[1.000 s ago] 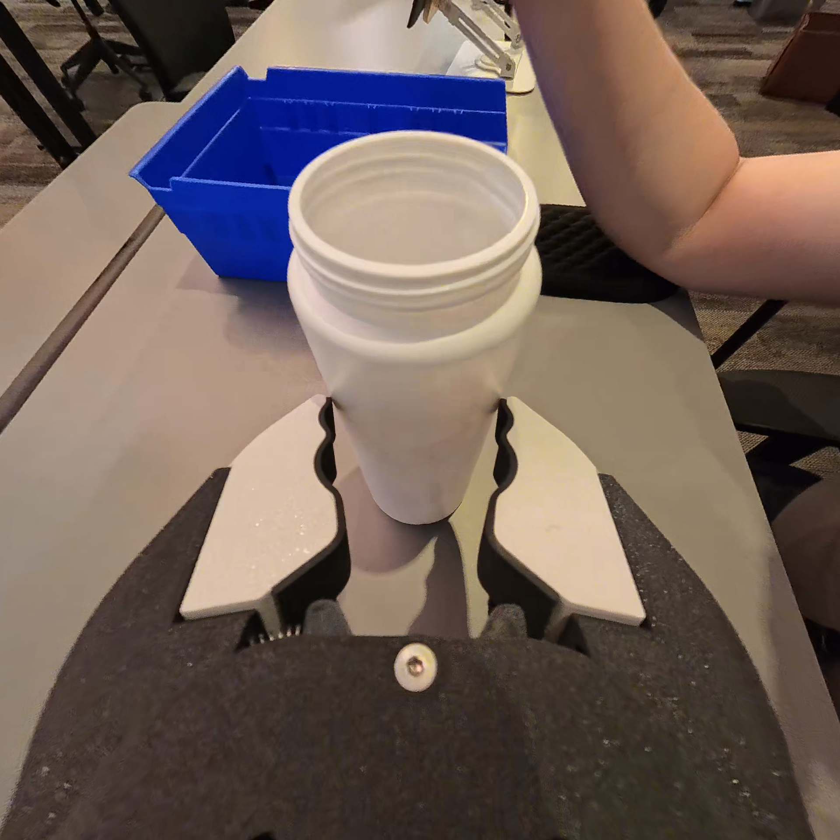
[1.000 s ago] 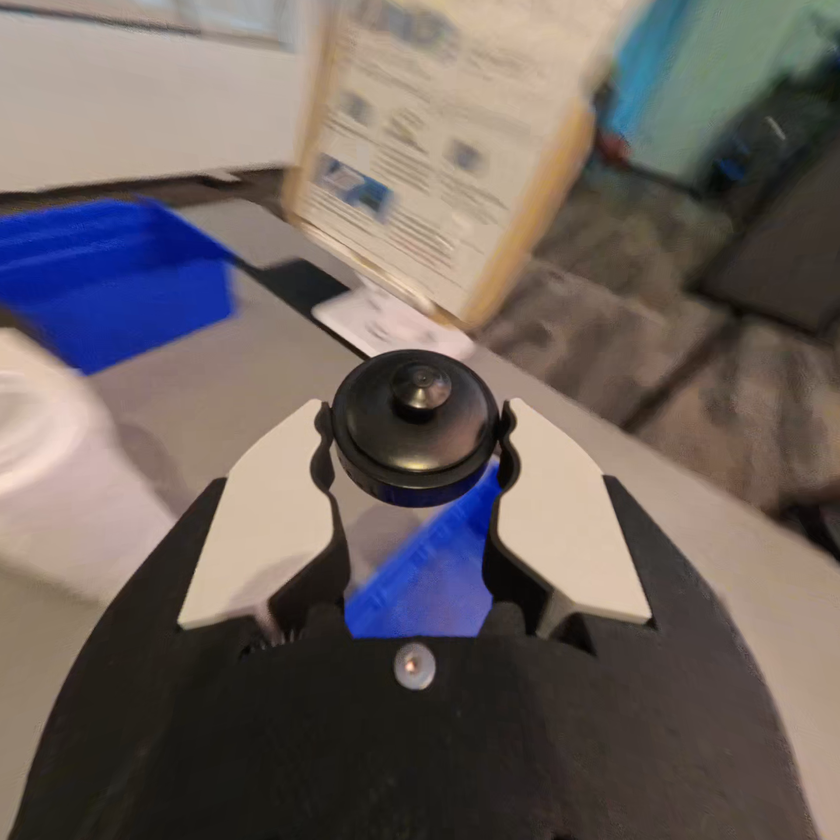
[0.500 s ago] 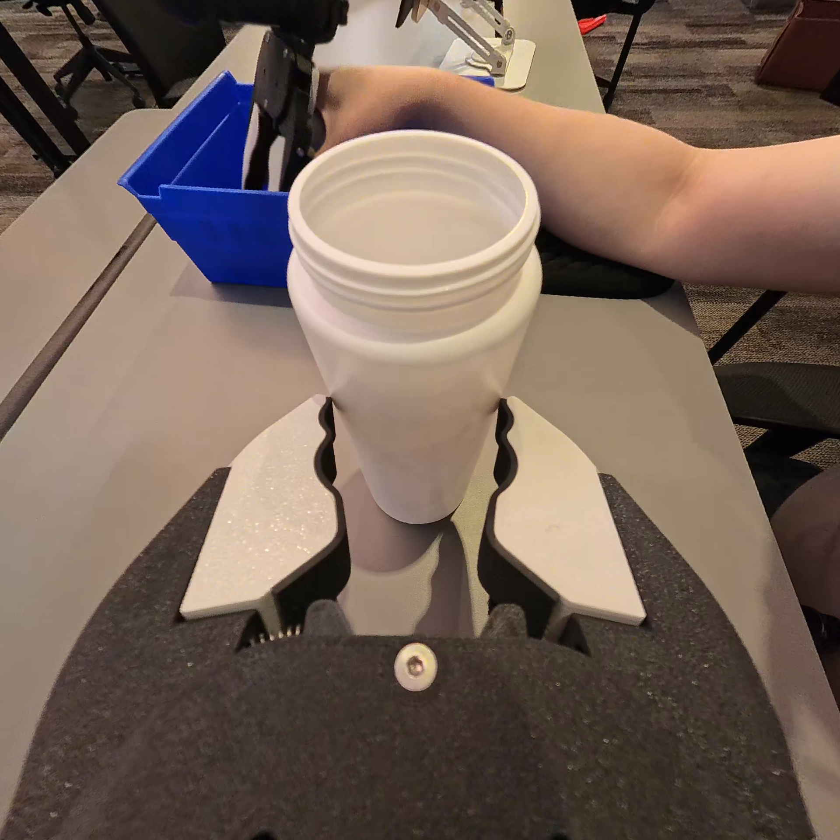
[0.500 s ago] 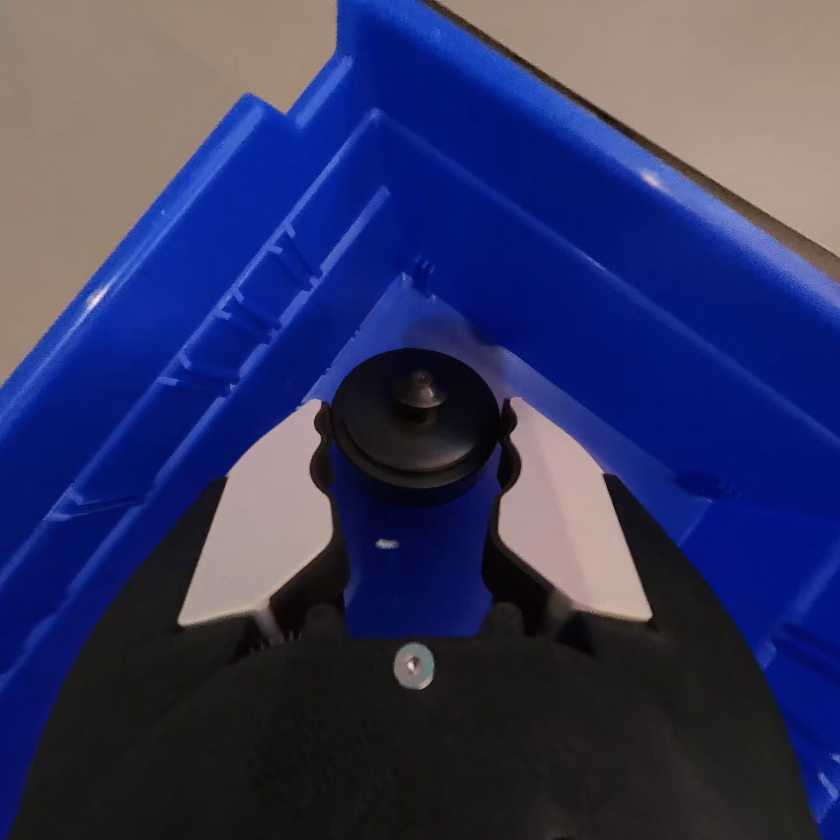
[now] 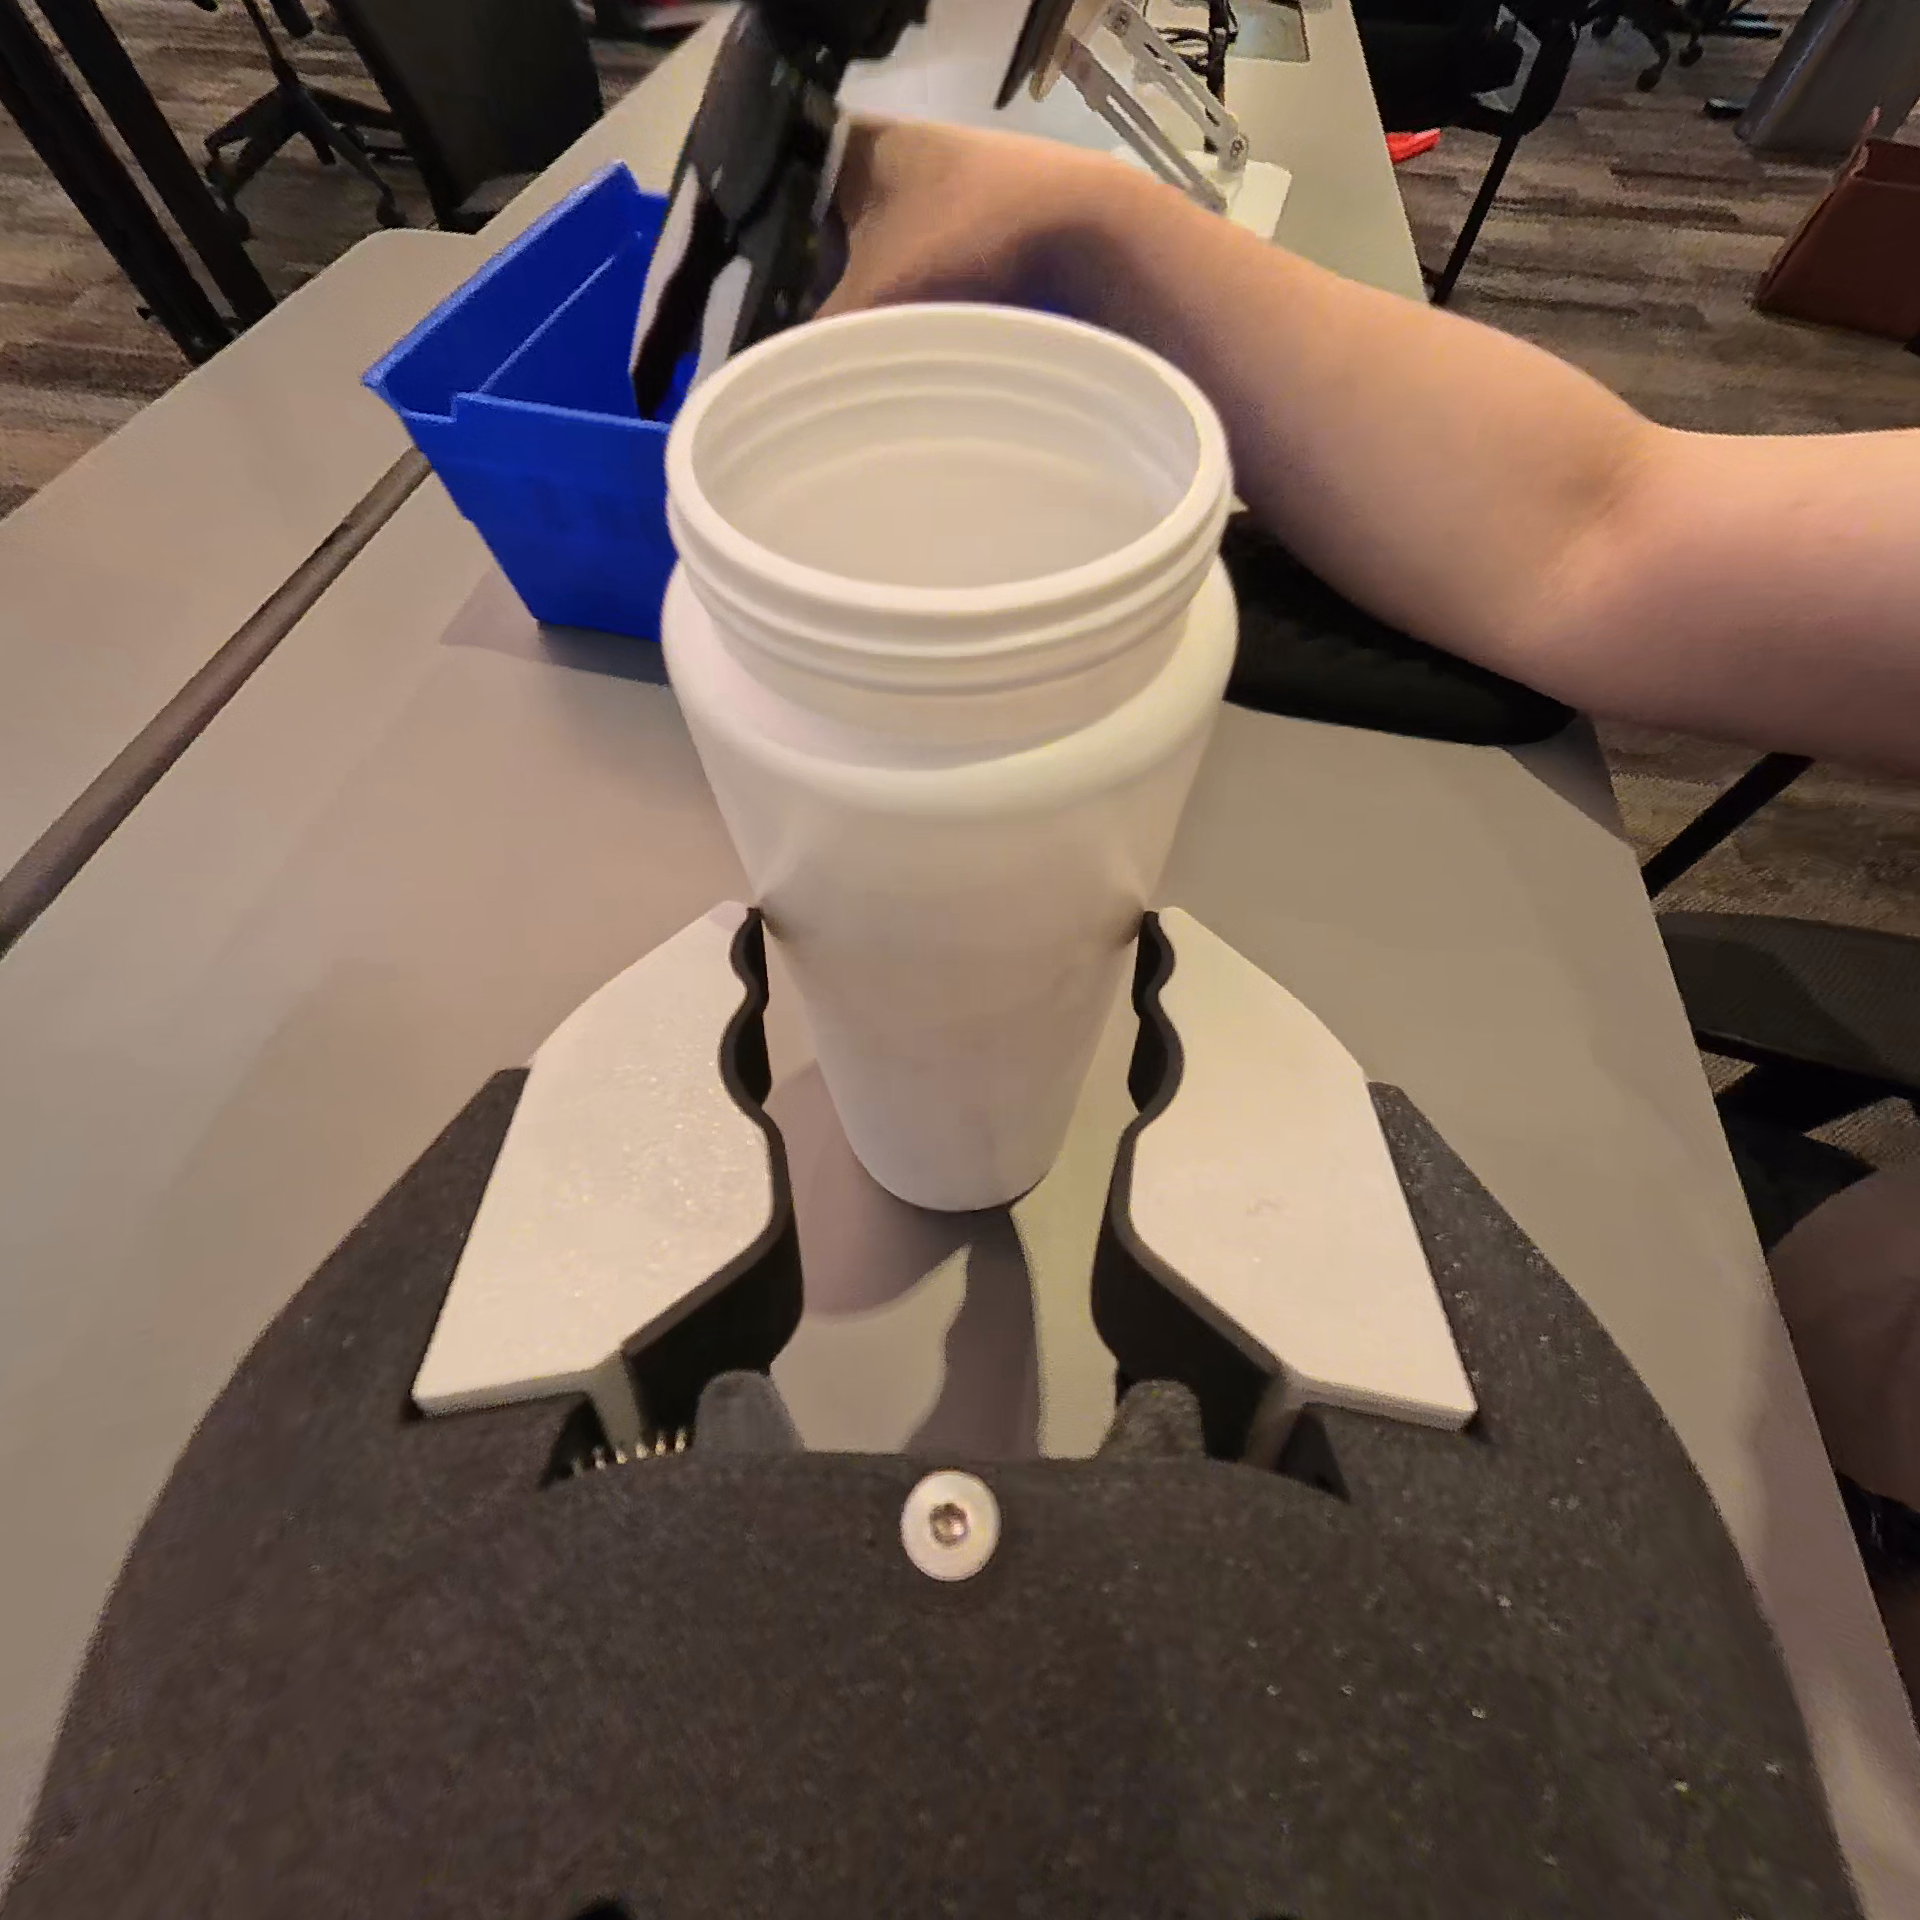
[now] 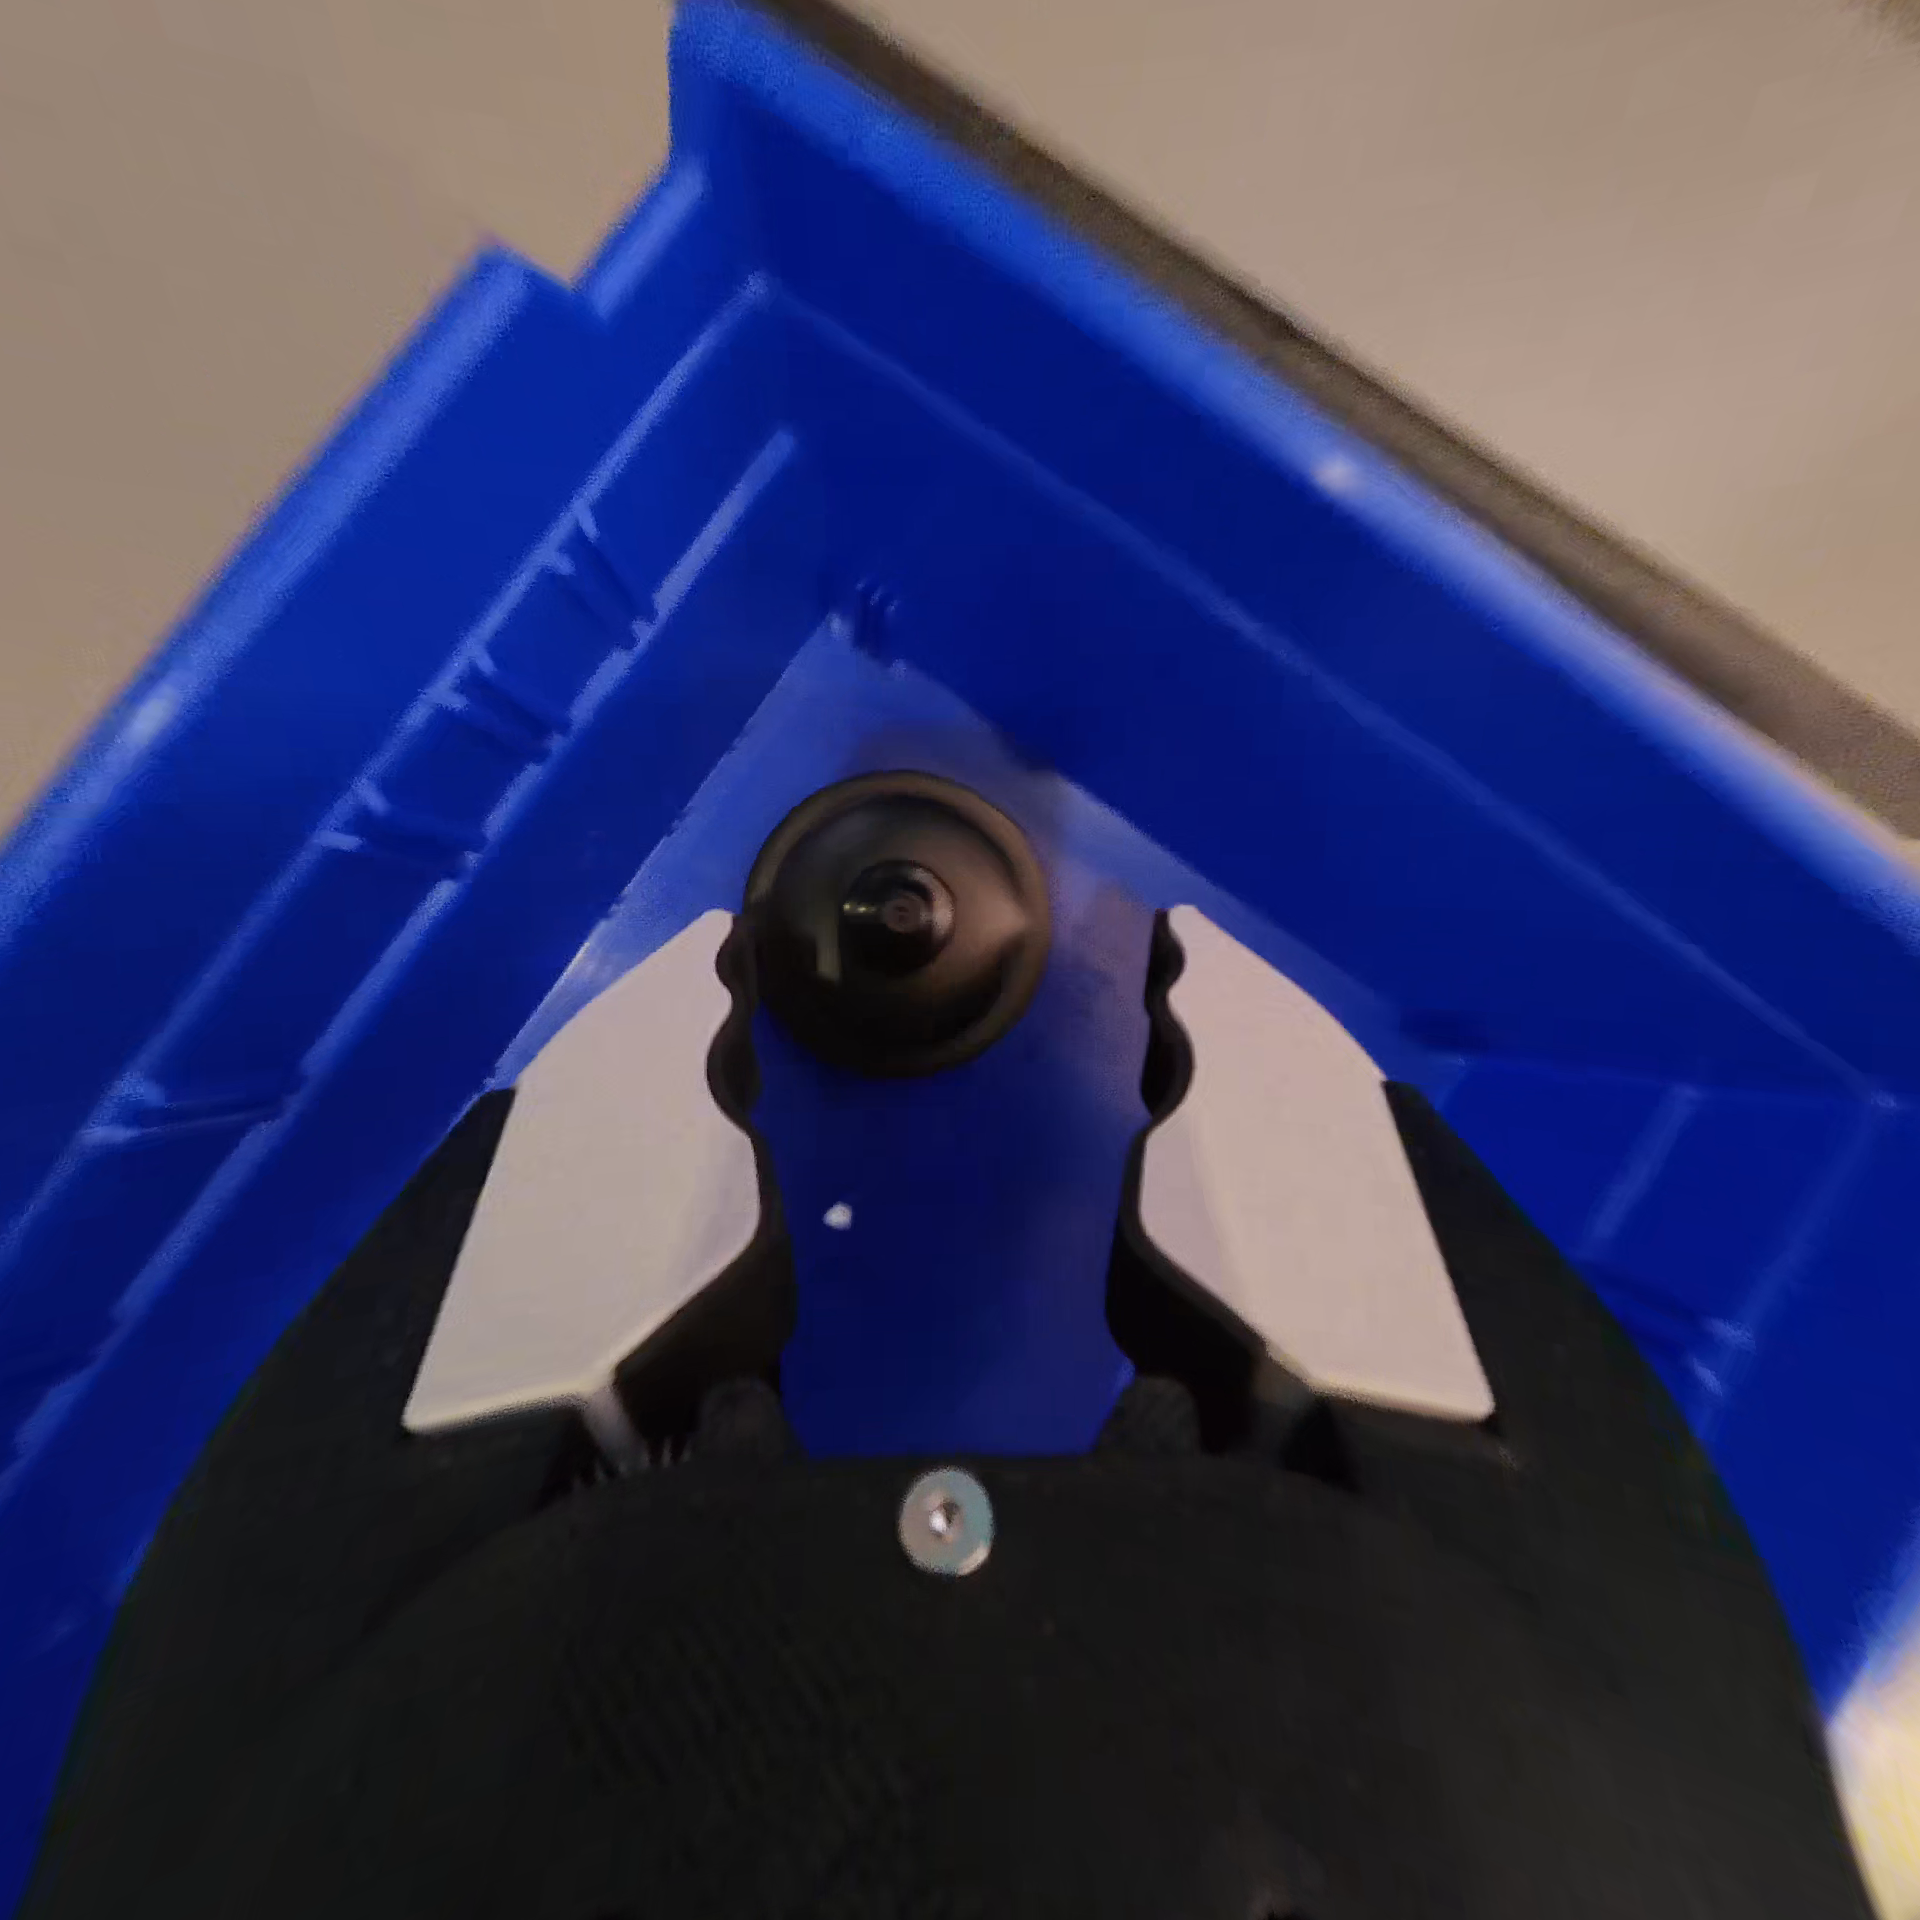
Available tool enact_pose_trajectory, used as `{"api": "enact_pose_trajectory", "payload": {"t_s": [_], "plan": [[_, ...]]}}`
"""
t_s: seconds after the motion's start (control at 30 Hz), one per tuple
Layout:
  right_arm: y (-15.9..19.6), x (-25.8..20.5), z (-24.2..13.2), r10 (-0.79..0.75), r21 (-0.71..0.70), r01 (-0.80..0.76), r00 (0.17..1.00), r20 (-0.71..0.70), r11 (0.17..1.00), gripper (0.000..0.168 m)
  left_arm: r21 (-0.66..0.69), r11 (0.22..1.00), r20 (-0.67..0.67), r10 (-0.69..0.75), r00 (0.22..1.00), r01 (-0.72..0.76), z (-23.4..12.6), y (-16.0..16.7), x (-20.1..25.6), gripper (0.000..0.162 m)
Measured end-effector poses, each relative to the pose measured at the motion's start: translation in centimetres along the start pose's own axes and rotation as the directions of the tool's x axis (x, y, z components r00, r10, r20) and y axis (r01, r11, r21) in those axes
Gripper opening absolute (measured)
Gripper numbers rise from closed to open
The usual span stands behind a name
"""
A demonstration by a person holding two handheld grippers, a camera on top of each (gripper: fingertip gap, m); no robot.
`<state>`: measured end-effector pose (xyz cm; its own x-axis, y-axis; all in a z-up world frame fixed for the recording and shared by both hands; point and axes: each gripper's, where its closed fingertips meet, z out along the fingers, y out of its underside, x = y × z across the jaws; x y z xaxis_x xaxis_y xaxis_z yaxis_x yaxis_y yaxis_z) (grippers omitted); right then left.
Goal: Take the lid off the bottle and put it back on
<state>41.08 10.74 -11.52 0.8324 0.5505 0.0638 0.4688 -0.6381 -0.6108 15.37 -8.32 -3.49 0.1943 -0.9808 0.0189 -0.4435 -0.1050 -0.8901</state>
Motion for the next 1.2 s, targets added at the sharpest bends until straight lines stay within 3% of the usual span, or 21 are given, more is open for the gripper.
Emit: {"api": "enact_pose_trajectory", "payload": {"t_s": [0.1, 0.17, 0.23, 0.3, 0.37, 0.43, 0.57, 0.73, 0.87, 1.2], "plan": [[-4.5, 0.8, -5.5, 0.025, 0.225, -0.002, 0.995, -0.100, 0.974, 0.075, 0.021, 0.999, 0.007, -0.029, 1.000, 0.029, -0.4, -0.3, -0.5, 0.068], [-8.5, -1.1, -10.1, -0.003, 0.433, 0.055, 0.993, -0.119, 0.900, 0.074, 0.045, 0.998, 0.003, -0.050, 0.999, 0.050, -0.8, -0.8, -0.7, 0.067], [-11.9, -6.3, -14.0, -0.111, 0.618, 0.088, 0.994, -0.001, 0.781, 0.073, 0.069, 0.996, 0.006, -0.062, 0.998, 0.061, -1.5, -1.3, -1.1, 0.067], [-13.6, -13.4, -16.8, -0.287, 0.734, 0.032, 0.931, 0.224, 0.678, 0.073, 0.072, 0.995, 0.012, -0.070, 0.998, 0.069, -1.9, -1.5, -1.3, 0.067], [-13.1, -19.2, -17.3, -0.391, 0.682, -0.026, 0.803, 0.450, 0.731, 0.074, 0.069, 0.996, 0.027, -0.066, 0.997, 0.064, -2.1, -1.5, -1.6, 0.067], [-11.9, -22.4, -16.0, -0.405, 0.579, 0.013, 0.727, 0.554, 0.815, 0.076, 0.066, 0.996, 0.035, -0.065, 0.997, 0.063, -2.2, -1.4, -1.8, 0.067], [-10.5, -23.8, -12.4, -0.407, 0.480, 0.131, 0.742, 0.533, 0.867, 0.079, 0.058, 0.996, 0.034, -0.074, 0.997, 0.072, -2.2, -1.2, -1.9, 0.067], [-8.9, -26.6, -10.8, -0.393, 0.402, 0.140, 0.636, 0.664, 0.905, 0.082, 0.041, 0.996, 0.046, -0.075, 0.996, 0.073, -2.1, -0.7, -2.3, 0.067], [-8.7, -29.0, -9.7, -0.427, 0.404, 0.182, 0.604, 0.673, 0.896, 0.081, 0.051, 0.995, 0.046, -0.086, 0.995, 0.084, -2.2, -0.7, -2.5, 0.067], [-12.3, -32.3, -11.3, -0.419, 0.542, -0.044, 0.582, 0.697, 0.839, 0.085, 0.187, 0.963, -0.054, -0.189, 0.981, 0.196, -3.5, -2.7, -2.2, 0.066]]}}
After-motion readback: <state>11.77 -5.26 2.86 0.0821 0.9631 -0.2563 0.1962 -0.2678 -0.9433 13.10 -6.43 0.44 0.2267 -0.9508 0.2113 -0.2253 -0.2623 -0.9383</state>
